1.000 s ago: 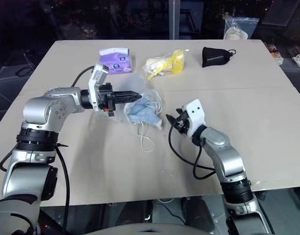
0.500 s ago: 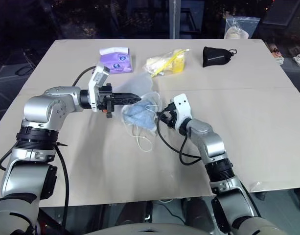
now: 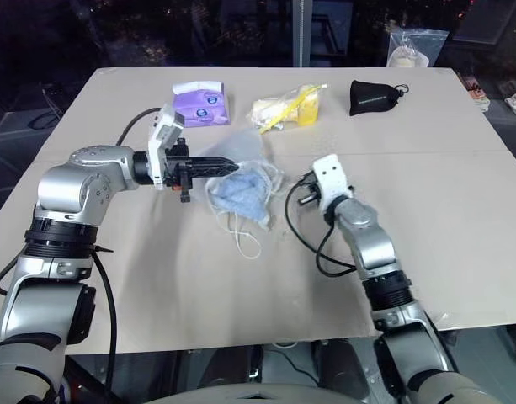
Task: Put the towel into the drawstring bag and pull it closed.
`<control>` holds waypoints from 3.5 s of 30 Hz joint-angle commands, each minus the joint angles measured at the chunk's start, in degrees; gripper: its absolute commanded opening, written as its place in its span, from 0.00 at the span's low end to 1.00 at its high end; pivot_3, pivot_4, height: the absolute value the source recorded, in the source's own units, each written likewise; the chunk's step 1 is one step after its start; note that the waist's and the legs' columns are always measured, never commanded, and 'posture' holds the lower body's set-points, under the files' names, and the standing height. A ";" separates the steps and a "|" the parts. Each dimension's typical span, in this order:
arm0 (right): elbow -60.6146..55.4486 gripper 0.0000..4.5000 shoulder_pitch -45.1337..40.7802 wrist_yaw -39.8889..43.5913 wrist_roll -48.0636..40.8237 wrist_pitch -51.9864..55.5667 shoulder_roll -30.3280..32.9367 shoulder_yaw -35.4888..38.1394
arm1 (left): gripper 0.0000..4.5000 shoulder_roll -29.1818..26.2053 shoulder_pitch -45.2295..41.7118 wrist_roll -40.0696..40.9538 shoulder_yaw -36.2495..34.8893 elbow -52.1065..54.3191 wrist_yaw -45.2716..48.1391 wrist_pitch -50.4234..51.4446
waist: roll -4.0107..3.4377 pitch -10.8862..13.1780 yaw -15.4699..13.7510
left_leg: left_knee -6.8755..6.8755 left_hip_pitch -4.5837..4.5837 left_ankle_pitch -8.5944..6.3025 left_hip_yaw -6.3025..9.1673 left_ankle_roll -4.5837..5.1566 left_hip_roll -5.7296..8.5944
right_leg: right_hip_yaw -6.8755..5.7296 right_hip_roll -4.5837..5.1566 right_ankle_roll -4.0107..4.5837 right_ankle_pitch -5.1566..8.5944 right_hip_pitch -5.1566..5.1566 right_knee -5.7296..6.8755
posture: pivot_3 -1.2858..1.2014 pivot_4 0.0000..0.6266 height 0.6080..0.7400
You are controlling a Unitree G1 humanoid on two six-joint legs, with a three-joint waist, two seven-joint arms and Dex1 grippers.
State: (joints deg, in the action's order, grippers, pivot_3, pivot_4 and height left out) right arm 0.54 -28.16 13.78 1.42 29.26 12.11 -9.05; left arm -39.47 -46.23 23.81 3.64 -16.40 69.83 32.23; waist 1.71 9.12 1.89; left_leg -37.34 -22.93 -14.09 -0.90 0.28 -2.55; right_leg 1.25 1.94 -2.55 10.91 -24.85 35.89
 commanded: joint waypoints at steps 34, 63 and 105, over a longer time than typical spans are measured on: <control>-21.32 0.00 1.68 3.66 6.36 13.14 6.91 0.44 | 0.43 13.95 31.41 -11.63 -0.80 17.02 -28.20 -13.99 | 0.09 -0.02 -1.07 | -0.03 0.19 -0.03 0.02 0.07 0.16 | 0.36 -0.05 0.02 -0.02 0.02 0.06 | 0.52 0.24 1.00; -24.21 0.00 -22.20 6.50 -8.22 16.70 18.74 20.19 | 0.00 -0.35 -4.52 -7.61 -16.94 1.63 -32.42 -21.04 | 0.05 0.15 -0.73 | 0.05 -0.17 -0.16 0.05 0.28 0.19 | 0.24 0.01 -0.19 0.10 -0.29 0.14 | 0.52 0.24 1.00; -26.98 0.90 2.87 10.81 -20.57 13.70 14.89 13.52 | 0.00 4.97 -22.69 20.41 -13.65 1.59 -4.88 15.84 | 0.15 0.11 0.16 | -0.87 -0.84 -0.17 -0.02 0.30 0.26 | 0.38 0.06 -0.31 0.07 -0.71 0.67 | 0.52 0.24 1.00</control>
State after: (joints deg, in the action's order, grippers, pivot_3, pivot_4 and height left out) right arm -21.52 -26.37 23.73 -17.39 41.72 26.66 4.38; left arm -31.33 -70.37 37.18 -8.72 -20.87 61.03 37.59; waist 1.86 9.23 2.05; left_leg -38.18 -23.74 -14.26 -0.87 0.58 -2.30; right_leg 1.62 1.97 -2.86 10.98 -25.58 36.61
